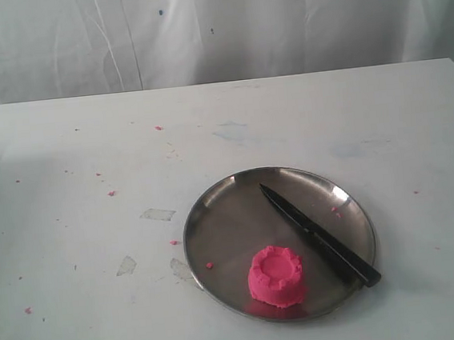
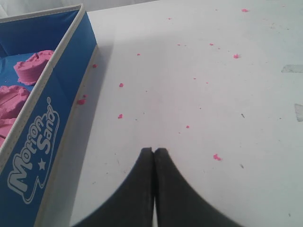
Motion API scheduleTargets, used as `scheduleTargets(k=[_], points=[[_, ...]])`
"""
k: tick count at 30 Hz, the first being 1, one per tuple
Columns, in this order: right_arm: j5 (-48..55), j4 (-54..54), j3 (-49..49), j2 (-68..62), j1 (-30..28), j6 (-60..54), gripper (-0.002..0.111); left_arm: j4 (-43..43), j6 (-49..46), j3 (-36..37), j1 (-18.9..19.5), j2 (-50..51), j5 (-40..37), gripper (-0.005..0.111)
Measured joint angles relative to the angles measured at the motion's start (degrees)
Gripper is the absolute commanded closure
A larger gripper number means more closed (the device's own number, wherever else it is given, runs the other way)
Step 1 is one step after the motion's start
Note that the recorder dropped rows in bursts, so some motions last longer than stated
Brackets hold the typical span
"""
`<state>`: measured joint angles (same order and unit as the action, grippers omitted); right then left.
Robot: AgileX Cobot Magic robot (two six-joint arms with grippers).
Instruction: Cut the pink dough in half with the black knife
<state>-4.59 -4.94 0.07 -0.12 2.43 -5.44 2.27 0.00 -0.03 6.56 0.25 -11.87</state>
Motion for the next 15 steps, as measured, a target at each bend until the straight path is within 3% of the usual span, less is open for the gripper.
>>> scheduleTargets(k=[7,15], points=[[-15.4,-0.1,0.0,0.0,0.0,4.4,0.108,0.0,0.0,0.0,0.0,0.0,0.0,0.107],[-24.6,-0.2,0.0,0.0,0.0,25.0,0.108,0.0,0.0,0.0,0.0,0.0,0.0,0.107]])
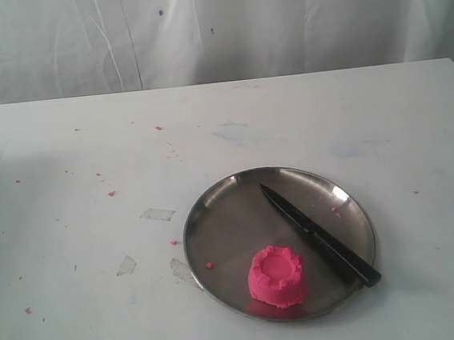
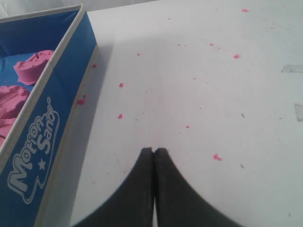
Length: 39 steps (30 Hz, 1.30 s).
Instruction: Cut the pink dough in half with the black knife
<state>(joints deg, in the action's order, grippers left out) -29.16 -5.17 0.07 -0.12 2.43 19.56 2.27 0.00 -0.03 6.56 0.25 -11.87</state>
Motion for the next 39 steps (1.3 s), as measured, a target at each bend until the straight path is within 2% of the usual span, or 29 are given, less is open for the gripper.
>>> scheduleTargets(k=[5,13,17,22,25,28,32,34,39], points=[[1.1,-0.1,0.0,0.0,0.0,4.0,0.108,0.0,0.0,0.0,0.0,0.0,0.0,0.107],[4.1,-0.6,0.0,0.0,0.0,4.4,0.108,0.0,0.0,0.0,0.0,0.0,0.0,0.107],[-2.4,-4.3,0.0,0.1,0.0,4.4,0.108,0.0,0.0,0.0,0.0,0.0,0.0,0.107],[-13.6,-15.6,2.6,0.1,0.0,4.4,0.108,0.0,0.0,0.0,0.0,0.0,0.0,0.107],[-14.9,-17.6,6.2,0.1,0.0,1.5,0.108,0.0,0.0,0.0,0.0,0.0,0.0,0.107],[-8.2,-12.8,9.2,0.1,0.0,-8.6,0.108,0.0,0.0,0.0,0.0,0.0,0.0,0.107],[10.8,-3.3,10.7,-0.7,0.0,-24.4,0.108,0.0,0.0,0.0,0.0,0.0,0.0,0.107],[17.6,-1.8,10.5,-2.5,0.0,-27.9,0.108,0.0,0.0,0.0,0.0,0.0,0.0,0.107],[20.0,-1.2,10.5,-5.9,0.0,-30.1,0.108,0.0,0.0,0.0,0.0,0.0,0.0,0.107]])
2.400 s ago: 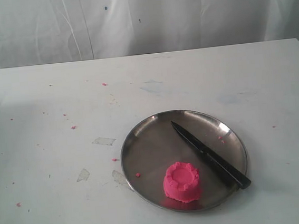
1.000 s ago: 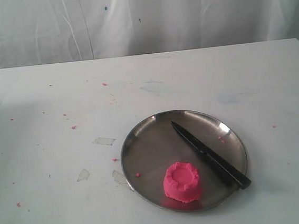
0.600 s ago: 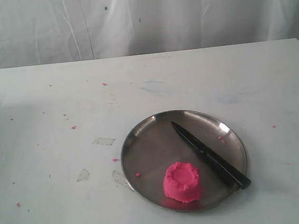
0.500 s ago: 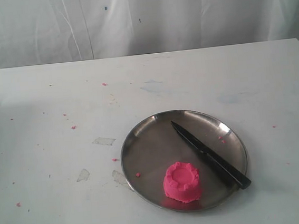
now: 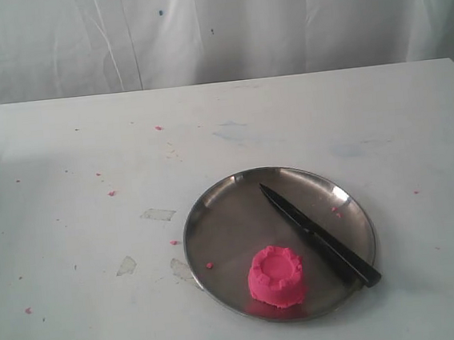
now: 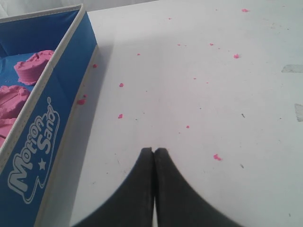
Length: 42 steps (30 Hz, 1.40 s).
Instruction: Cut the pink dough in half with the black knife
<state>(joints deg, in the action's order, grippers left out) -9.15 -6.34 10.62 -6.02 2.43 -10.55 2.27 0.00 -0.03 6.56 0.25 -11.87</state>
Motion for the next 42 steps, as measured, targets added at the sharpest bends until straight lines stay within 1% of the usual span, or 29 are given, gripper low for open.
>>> scheduleTargets(k=[6,12,15,22,27,32,35,37,39,42], points=[[0.6,0.0,0.0,-2.5,0.0,-0.4,0.108,0.0,0.0,0.0,0.0,0.0,0.0,0.107],[7.6,0.1,2.6,-9.7,0.0,-0.6,0.108,0.0,0.0,0.0,0.0,0.0,0.0,0.107],[10.9,0.2,5.3,-15.7,0.0,-0.6,0.108,0.0,0.0,0.0,0.0,0.0,0.0,0.107],[25.1,0.2,14.7,-36.4,0.6,0.3,0.108,0.0,0.0,0.0,0.0,0.0,0.0,0.107],[31.2,-1.1,19.5,-48.5,4.9,0.0,0.108,0.0,0.0,0.0,0.0,0.0,0.0,0.107],[37.7,-1.2,23.0,-56.8,12.9,-3.8,0.108,0.0,0.0,0.0,0.0,0.0,0.0,0.107],[41.5,0.1,25.6,-60.8,17.2,-3.5,0.108,0.0,0.0,0.0,0.0,0.0,0.0,0.107],[43.2,3.2,27.4,-62.9,18.6,-0.9,0.108,0.0,0.0,0.0,0.0,0.0,0.0,0.107],[45.5,7.4,29.1,-65.0,19.5,4.0,0.108,0.0,0.0,0.0,0.0,0.0,0.0,0.107],[51.1,14.8,31.9,-69.2,20.7,11.3,0.108,0.0,0.0,0.0,0.0,0.0,0.0,0.107]])
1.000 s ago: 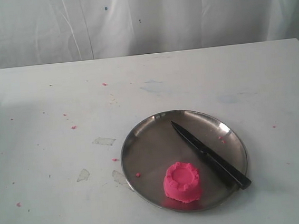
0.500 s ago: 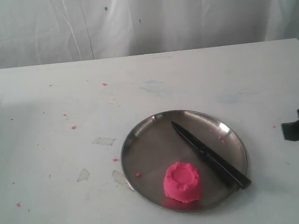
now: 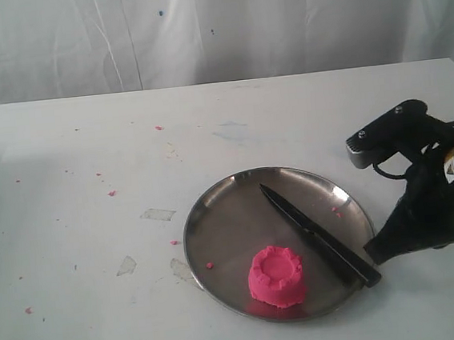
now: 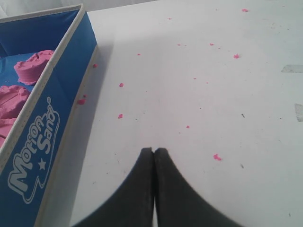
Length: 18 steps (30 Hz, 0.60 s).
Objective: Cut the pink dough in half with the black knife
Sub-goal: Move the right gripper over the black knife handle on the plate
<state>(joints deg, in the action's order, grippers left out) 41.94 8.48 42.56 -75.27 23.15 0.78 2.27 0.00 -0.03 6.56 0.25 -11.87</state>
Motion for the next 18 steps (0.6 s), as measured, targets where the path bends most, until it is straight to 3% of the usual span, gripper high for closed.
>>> scheduleTargets(k=[6,14,17,18], points=[[4.7,5.0,4.0,-6.1,0.3,7.4,0.108,0.0,0.0,0.0,0.0,0.0,0.0,0.107],[-0.7,-7.7,5.0,-7.1,0.4,0.3,0.107,0.0,0.0,0.0,0.0,0.0,0.0,0.107],[-0.8,-15.0,5.0,-7.8,0.4,-8.0,0.097,0.0,0.0,0.0,0.0,0.0,0.0,0.107],[-0.8,-15.8,5.0,-8.2,0.4,-8.8,0.088,0.0,0.0,0.0,0.0,0.0,0.0,0.107]])
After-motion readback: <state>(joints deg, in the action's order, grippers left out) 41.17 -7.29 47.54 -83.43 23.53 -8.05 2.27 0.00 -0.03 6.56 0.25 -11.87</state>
